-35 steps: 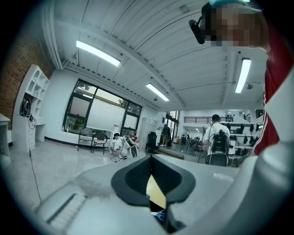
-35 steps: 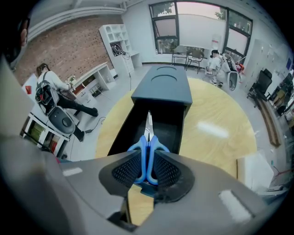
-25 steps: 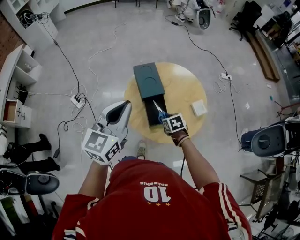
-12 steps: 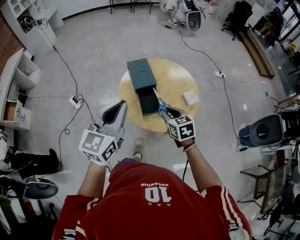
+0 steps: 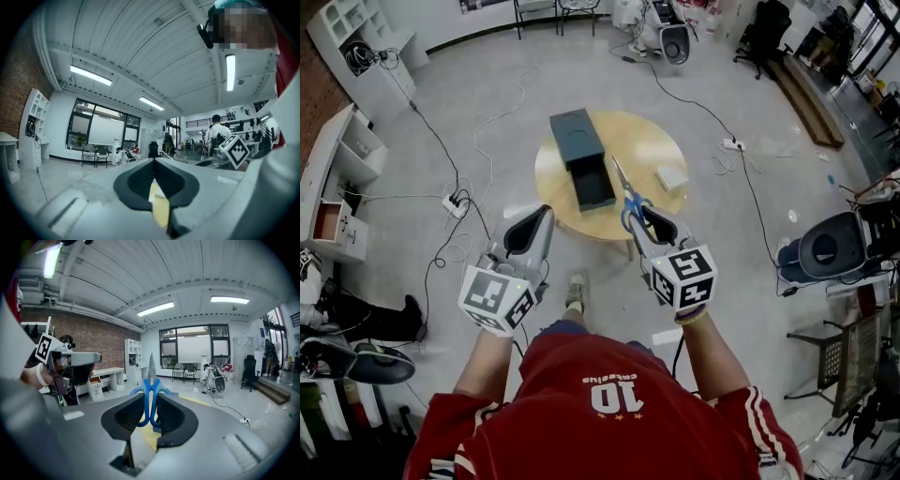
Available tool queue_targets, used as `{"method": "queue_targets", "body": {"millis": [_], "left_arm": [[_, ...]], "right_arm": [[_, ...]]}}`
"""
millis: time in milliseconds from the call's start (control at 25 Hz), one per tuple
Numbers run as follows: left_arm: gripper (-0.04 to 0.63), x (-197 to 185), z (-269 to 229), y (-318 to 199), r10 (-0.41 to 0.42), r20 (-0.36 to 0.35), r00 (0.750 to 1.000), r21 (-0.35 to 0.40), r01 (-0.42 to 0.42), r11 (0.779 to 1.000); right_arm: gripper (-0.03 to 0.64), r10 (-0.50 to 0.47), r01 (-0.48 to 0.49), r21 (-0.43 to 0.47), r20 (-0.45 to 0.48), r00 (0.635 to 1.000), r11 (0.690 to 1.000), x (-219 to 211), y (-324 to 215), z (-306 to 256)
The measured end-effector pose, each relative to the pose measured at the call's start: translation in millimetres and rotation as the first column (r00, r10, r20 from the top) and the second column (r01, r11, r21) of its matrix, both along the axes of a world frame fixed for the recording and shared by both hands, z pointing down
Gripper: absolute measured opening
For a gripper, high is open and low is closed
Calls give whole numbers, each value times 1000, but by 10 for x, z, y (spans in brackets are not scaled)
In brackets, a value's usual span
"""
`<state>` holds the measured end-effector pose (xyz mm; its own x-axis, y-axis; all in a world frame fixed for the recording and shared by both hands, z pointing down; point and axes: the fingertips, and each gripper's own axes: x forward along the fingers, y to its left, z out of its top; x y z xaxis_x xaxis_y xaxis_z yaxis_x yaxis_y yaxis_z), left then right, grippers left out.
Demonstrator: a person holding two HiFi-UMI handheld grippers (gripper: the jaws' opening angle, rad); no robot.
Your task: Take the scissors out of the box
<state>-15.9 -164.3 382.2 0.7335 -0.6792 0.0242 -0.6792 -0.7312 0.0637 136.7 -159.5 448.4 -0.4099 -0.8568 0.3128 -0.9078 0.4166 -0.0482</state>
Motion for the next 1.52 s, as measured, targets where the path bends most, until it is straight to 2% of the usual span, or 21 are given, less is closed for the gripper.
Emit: {"method": "queue_targets", "body": {"millis": [320, 680, 1520], "left_arm": [[3, -15, -91, 627, 8, 1, 1000, 29, -8, 1000], [3, 0, -299, 943, -5, -17, 1000, 87, 7, 996], [3, 15, -341, 1058, -26, -16, 1000, 111, 27, 993]], "right_arm": [[84, 11, -22, 152, 78, 997, 988, -64, 764, -637], [84, 33, -66, 262, 128, 991, 963, -38, 1162, -984], [84, 26, -62, 255, 140, 990, 965, -57, 1214, -965]]}}
